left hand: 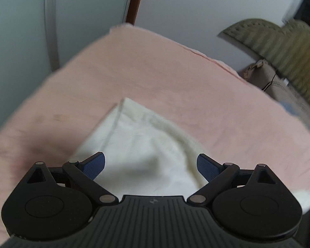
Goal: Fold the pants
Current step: 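Move both grippers toward the waistband of the white pants, then close the left gripper on the waistband corner while the right gripper grasps the waistband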
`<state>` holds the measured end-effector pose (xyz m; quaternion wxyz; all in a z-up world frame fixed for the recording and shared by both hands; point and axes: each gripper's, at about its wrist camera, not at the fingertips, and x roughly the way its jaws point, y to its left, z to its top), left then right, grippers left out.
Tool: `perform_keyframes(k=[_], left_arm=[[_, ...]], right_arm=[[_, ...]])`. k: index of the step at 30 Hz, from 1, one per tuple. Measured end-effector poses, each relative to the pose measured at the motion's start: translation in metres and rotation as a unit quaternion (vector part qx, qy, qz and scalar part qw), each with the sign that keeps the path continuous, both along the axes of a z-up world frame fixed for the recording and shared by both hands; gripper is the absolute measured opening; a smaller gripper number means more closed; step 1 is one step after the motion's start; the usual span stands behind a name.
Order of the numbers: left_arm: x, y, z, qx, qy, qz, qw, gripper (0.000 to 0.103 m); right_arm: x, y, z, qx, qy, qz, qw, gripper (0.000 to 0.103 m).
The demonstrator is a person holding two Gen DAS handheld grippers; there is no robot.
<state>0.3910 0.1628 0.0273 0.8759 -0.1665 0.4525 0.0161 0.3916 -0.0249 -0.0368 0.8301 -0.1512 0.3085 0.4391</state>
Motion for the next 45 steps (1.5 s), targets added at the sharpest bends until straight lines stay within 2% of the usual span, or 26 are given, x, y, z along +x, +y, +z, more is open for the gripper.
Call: perform_keyframes(k=[4, 7, 10, 12, 13, 14, 15, 16, 17, 19, 23, 25, 26, 28, 31, 35, 41, 45], left_arm=[[0.030, 0.008, -0.015, -0.060, 0.030, 0.026, 0.9974, 0.095], [0.042, 0.017, -0.028, -0.116, 0.049, 0.053, 0.9907, 0.094], [0.048, 0.025, -0.038, -0.134, 0.055, 0.075, 0.9865, 0.092], [0.047, 0.027, -0.041, -0.132, 0.058, 0.090, 0.9855, 0.084], [0.046, 0.027, -0.042, -0.125, 0.058, 0.098, 0.9855, 0.072], [0.044, 0.028, -0.042, -0.118, 0.060, 0.102, 0.9860, 0.055], [0.042, 0.028, -0.042, -0.110, 0.062, 0.104, 0.9866, 0.047], [0.039, 0.030, -0.042, -0.112, 0.063, 0.100, 0.9867, 0.028], [0.036, 0.032, -0.043, -0.128, 0.060, 0.096, 0.9853, 0.016], [0.026, 0.036, -0.042, -0.147, 0.046, 0.104, 0.9825, 0.010], [-0.006, 0.038, -0.030, -0.130, 0.024, 0.089, 0.9872, 0.005], [-0.029, 0.039, -0.021, -0.123, 0.010, 0.070, 0.9899, 0.004], [-0.042, 0.040, -0.017, -0.122, 0.003, 0.061, 0.9907, 0.004], [-0.070, 0.043, -0.009, -0.127, -0.009, 0.043, 0.9909, 0.004], [-0.112, 0.046, -0.003, -0.137, -0.026, 0.020, 0.9900, 0.004], [-0.162, 0.045, -0.001, -0.132, -0.052, -0.004, 0.9899, 0.004], [-0.199, 0.034, -0.009, -0.102, -0.073, -0.007, 0.9921, 0.004], [-0.204, 0.032, -0.010, -0.095, -0.079, -0.005, 0.9923, 0.004]], right_arm=[[-0.007, -0.001, -0.002, -0.001, 0.001, 0.013, 1.000, 0.103], [-0.009, -0.002, -0.004, 0.000, 0.002, 0.020, 1.000, 0.103], [-0.015, -0.003, -0.009, -0.008, 0.002, 0.035, 0.999, 0.103], [-0.017, -0.005, -0.012, -0.007, 0.004, 0.039, 0.999, 0.103], [-0.018, -0.006, -0.013, -0.006, 0.002, 0.038, 0.999, 0.103], [-0.020, -0.007, -0.013, -0.003, 0.001, 0.037, 0.999, 0.103], [-0.020, -0.007, -0.012, -0.001, 0.001, 0.037, 0.999, 0.103], [-0.021, -0.008, -0.012, 0.000, 0.001, 0.035, 0.999, 0.103], [-0.020, -0.008, -0.011, 0.001, 0.001, 0.033, 0.999, 0.103], [-0.019, -0.006, -0.008, 0.002, -0.004, 0.021, 1.000, 0.103], [-0.039, -0.018, 0.010, 0.029, -0.053, -0.052, 0.997, 0.103], [-0.059, -0.037, 0.023, 0.043, -0.087, -0.099, 0.990, 0.103], [-0.070, -0.045, 0.027, 0.035, -0.109, -0.128, 0.985, 0.103], [-0.092, -0.059, 0.028, -0.001, -0.149, -0.187, 0.971, 0.103], [-0.121, -0.074, 0.021, -0.071, -0.175, -0.252, 0.949, 0.103], [-0.159, -0.076, 0.011, -0.146, -0.214, -0.266, 0.929, 0.102], [-0.170, -0.059, -0.005, -0.226, -0.255, -0.226, 0.912, 0.075], [-0.155, -0.051, -0.013, -0.247, -0.256, -0.235, 0.905, 0.034]])
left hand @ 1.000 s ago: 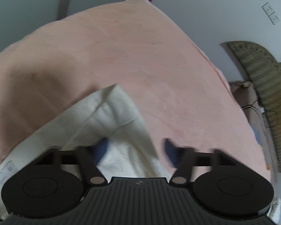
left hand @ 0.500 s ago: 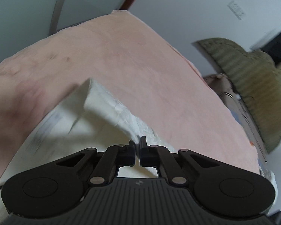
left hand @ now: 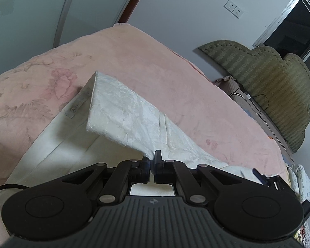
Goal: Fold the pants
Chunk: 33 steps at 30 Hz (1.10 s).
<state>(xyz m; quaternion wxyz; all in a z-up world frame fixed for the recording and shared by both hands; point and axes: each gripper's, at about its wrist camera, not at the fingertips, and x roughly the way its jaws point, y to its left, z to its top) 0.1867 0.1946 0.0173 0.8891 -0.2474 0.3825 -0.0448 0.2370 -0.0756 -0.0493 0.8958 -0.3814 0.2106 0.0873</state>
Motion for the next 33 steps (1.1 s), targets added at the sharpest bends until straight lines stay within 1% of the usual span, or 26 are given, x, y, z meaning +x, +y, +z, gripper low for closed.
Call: perform_keyframes(k=[1, 2, 3, 4, 6, 7, 13, 16, 18, 22, 27, 30, 32, 33], left_arm=[[0.000, 0.000, 0.000, 0.000, 0.000, 0.000, 1.0000, 0.004], [-0.002, 0.003, -0.001, 0.000, -0.001, 0.000, 1.0000, 0.004], [-0.003, 0.003, -0.001, 0.000, -0.003, 0.000, 1.0000, 0.004], [-0.003, 0.004, -0.001, 0.000, -0.005, 0.001, 1.0000, 0.004], [-0.006, 0.004, -0.001, -0.004, -0.007, 0.004, 1.0000, 0.004], [-0.009, 0.005, 0.000, -0.004, -0.010, 0.004, 0.9999, 0.004], [-0.046, 0.007, 0.018, 0.011, -0.047, -0.015, 0.9988, 0.004], [-0.067, 0.013, 0.019, 0.012, -0.049, -0.021, 0.9985, 0.004], [-0.079, 0.019, 0.015, 0.010, -0.045, -0.022, 0.9987, 0.004], [-0.102, 0.031, 0.006, 0.014, -0.042, -0.027, 0.9987, 0.004], [-0.115, 0.034, -0.016, 0.036, -0.018, -0.035, 0.9986, 0.004], [-0.117, 0.034, -0.030, 0.051, -0.006, -0.031, 0.9982, 0.004], [-0.119, 0.036, -0.036, 0.047, 0.001, -0.024, 0.9986, 0.004], [-0.121, 0.038, -0.037, 0.043, -0.002, -0.023, 0.9988, 0.004]], right_arm=[[0.003, -0.001, -0.001, -0.003, 0.003, -0.006, 1.000, 0.025], [0.003, 0.002, -0.004, -0.006, 0.010, -0.012, 1.000, 0.021], [0.004, 0.001, -0.005, -0.007, 0.014, -0.017, 1.000, 0.014], [0.005, -0.001, -0.006, -0.004, 0.016, -0.020, 1.000, 0.011], [0.000, -0.004, -0.002, 0.008, 0.020, -0.025, 0.999, 0.008], [-0.003, -0.005, 0.002, 0.017, 0.022, -0.026, 0.999, 0.008], [-0.060, -0.020, 0.034, 0.092, 0.036, -0.024, 0.995, 0.007], [-0.095, -0.021, 0.043, 0.125, 0.053, -0.017, 0.991, 0.007], [-0.115, -0.019, 0.042, 0.143, 0.068, -0.013, 0.987, 0.007], [-0.150, -0.005, 0.033, 0.153, 0.086, -0.005, 0.985, 0.007], [-0.170, 0.004, 0.015, 0.166, 0.104, -0.011, 0.981, 0.007], [-0.176, 0.008, 0.010, 0.159, 0.101, -0.012, 0.982, 0.007], [-0.183, 0.010, 0.008, 0.155, 0.091, -0.010, 0.984, 0.007], [-0.183, 0.012, 0.007, 0.146, 0.085, -0.008, 0.986, 0.007]])
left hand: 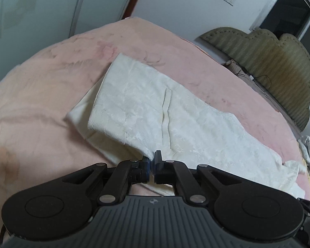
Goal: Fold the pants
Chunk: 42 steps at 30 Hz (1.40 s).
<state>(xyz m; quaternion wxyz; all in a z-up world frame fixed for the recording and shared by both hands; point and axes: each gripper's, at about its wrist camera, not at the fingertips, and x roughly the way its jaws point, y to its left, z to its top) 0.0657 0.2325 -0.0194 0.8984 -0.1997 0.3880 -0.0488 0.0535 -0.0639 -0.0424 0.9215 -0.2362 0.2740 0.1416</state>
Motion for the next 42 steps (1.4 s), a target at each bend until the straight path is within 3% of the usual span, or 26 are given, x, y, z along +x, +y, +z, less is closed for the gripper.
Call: perform_keyframes(k=[4, 10, 13, 18, 23, 28, 32, 35, 36, 39, 42], left_arm=[[-0.007, 0.002, 0.003, 0.000, -0.015, 0.006, 0.9999, 0.004], [-0.021, -0.005, 0.013, 0.044, -0.039, 0.018, 0.9981, 0.005], [-0.018, -0.006, 0.005, 0.052, -0.027, 0.016, 0.9982, 0.005], [-0.008, 0.001, -0.009, 0.037, 0.001, 0.025, 0.9990, 0.012], [-0.013, 0.007, 0.000, 0.029, 0.010, 0.054, 0.9980, 0.030], [-0.034, -0.022, 0.032, 0.141, -0.033, 0.090, 0.9854, 0.030], [-0.042, -0.059, 0.056, 0.150, -0.080, 0.030, 0.9849, 0.035], [-0.036, -0.098, 0.058, 0.140, -0.094, -0.054, 0.9842, 0.048], [-0.034, -0.114, 0.055, 0.145, -0.094, -0.079, 0.9819, 0.048], [-0.031, -0.163, 0.043, 0.163, -0.096, -0.153, 0.9699, 0.048], [-0.029, -0.206, 0.032, 0.176, -0.099, -0.218, 0.9549, 0.048]], right_arm=[[-0.004, 0.006, -0.007, -0.027, -0.010, 0.006, 1.000, 0.007], [-0.024, 0.015, -0.001, -0.020, -0.020, 0.014, 0.999, 0.007], [-0.029, 0.019, -0.006, -0.021, -0.013, 0.012, 1.000, 0.007], [-0.025, 0.017, -0.012, -0.001, -0.001, 0.004, 1.000, 0.007], [-0.024, 0.012, -0.014, 0.017, 0.006, -0.005, 1.000, 0.007], [-0.030, 0.018, -0.015, -0.007, -0.003, -0.009, 1.000, 0.013], [-0.040, 0.011, -0.008, 0.005, 0.005, -0.008, 1.000, 0.022], [-0.050, -0.013, 0.004, 0.059, 0.020, -0.018, 0.998, 0.047], [-0.055, -0.024, 0.008, 0.078, 0.018, -0.030, 0.996, 0.056], [-0.066, -0.068, 0.022, 0.139, 0.007, -0.083, 0.987, 0.057], [-0.073, -0.124, 0.033, 0.224, -0.012, -0.162, 0.961, 0.059]])
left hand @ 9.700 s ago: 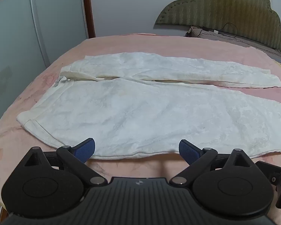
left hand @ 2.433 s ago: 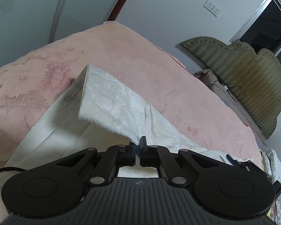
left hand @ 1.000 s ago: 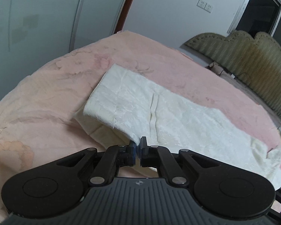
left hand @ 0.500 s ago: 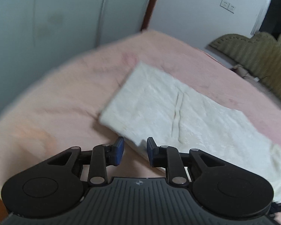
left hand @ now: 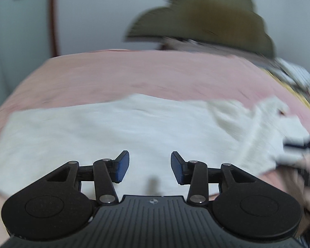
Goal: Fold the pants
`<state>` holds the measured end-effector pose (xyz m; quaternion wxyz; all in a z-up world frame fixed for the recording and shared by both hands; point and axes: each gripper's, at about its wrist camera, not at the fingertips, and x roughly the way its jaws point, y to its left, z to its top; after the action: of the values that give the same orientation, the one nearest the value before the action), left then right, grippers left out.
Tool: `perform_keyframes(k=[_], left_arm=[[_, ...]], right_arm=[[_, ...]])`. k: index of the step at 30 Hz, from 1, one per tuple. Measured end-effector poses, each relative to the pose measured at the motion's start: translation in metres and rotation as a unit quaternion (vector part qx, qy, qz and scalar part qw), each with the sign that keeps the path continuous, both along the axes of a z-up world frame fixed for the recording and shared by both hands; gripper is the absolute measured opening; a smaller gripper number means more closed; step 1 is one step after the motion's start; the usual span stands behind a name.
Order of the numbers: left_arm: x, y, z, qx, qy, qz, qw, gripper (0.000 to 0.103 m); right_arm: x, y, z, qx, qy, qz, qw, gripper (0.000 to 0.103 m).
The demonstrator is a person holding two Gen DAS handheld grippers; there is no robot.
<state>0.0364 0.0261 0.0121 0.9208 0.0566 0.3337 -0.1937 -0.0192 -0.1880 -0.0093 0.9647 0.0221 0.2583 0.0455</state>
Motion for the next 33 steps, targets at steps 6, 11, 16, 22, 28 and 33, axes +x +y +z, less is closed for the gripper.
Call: perform_keyframes(k=[6, 11, 16, 22, 28, 33], left_arm=[[0.001, -0.062, -0.029, 0.050, -0.004, -0.068, 0.9964, 0.049], [0.004, -0.089, -0.052, 0.093, 0.002, -0.077, 0.9927, 0.049], [-0.001, -0.097, -0.054, 0.116, -0.018, -0.081, 0.9897, 0.049], [0.002, -0.100, -0.055, 0.111, -0.014, -0.075, 0.9909, 0.051], [0.004, -0.098, -0.057, 0.103, -0.013, -0.072, 0.9920, 0.053], [0.004, -0.098, -0.057, 0.099, -0.006, -0.063, 0.9931, 0.054]], right_arm=[[-0.002, -0.124, -0.007, 0.213, -0.026, -0.161, 0.963, 0.076], [0.024, -0.195, -0.024, 0.329, -0.030, -0.216, 0.919, 0.078], [0.074, -0.250, -0.027, 0.405, -0.010, -0.254, 0.878, 0.078], [0.148, -0.260, 0.003, 0.400, -0.025, -0.193, 0.896, 0.079], [0.116, -0.252, 0.014, 0.344, -0.049, -0.194, 0.917, 0.083], [0.075, -0.259, -0.016, 0.393, 0.019, -0.233, 0.889, 0.085]])
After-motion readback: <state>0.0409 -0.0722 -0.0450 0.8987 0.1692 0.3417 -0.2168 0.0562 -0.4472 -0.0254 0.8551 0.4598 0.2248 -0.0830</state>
